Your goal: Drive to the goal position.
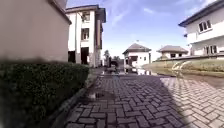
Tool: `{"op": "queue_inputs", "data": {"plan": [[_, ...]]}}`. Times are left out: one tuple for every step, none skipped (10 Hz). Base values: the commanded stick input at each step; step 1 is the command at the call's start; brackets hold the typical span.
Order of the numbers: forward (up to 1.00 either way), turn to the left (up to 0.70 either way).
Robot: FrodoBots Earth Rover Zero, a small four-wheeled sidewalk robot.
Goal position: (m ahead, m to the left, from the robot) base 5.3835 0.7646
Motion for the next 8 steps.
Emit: {"op": "queue_inputs", "data": {"plan": [[0.69, 0.03], [0.69, 0.03], [0.69, 0.03], [0.69, 0.03], [0.69, 0.03], [0.69, 0.03], [0.69, 0.03], [0.69, 0.03]]}}
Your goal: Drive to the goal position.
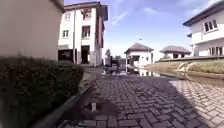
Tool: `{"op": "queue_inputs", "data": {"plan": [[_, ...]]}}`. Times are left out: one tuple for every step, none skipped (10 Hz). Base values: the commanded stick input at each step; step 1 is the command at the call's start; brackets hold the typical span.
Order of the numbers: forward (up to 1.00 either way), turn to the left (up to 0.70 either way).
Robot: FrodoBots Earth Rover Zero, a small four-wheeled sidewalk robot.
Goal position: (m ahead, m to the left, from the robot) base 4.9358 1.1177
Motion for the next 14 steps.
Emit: {"op": "queue_inputs", "data": {"plan": [[0.69, 0.03], [0.69, 0.03], [0.69, 0.03], [0.69, 0.03], [0.69, 0.03], [0.69, 0.03], [0.69, 0.03], [0.69, 0.03], [0.69, 0.03], [0.69, 0.03], [0.69, 0.03], [0.69, 0.03], [0.69, 0.03], [0.69, 0.03]]}}
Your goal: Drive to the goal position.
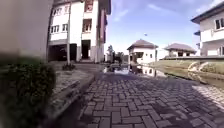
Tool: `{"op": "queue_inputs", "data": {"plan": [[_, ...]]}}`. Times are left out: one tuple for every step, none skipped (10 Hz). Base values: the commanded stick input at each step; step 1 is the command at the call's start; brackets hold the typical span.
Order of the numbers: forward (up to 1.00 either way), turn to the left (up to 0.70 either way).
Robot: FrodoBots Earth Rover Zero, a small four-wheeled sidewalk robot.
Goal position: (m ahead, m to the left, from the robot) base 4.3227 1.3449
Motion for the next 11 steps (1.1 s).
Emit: {"op": "queue_inputs", "data": {"plan": [[0.69, 0.03], [0.69, 0.03], [0.69, 0.03], [0.69, 0.03], [0.69, 0.03], [0.69, 0.03], [0.69, 0.03], [0.69, 0.03], [0.69, 0.03], [0.69, 0.03], [0.69, 0.03]]}}
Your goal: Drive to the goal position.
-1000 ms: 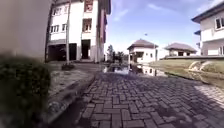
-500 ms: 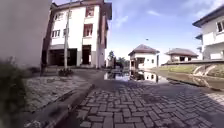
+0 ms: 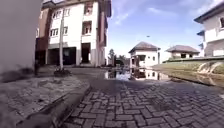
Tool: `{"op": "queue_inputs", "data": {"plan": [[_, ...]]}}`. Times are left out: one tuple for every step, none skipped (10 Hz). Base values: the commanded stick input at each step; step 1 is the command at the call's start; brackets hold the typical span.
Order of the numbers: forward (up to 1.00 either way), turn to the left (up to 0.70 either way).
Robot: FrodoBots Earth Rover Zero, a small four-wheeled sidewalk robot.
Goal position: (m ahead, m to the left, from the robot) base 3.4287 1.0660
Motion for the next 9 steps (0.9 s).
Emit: {"op": "queue_inputs", "data": {"plan": [[0.69, 0.03], [0.69, 0.03], [0.69, 0.03], [0.69, 0.03], [0.69, 0.03], [0.69, 0.03], [0.69, 0.03], [0.69, 0.03], [0.69, 0.03]]}}
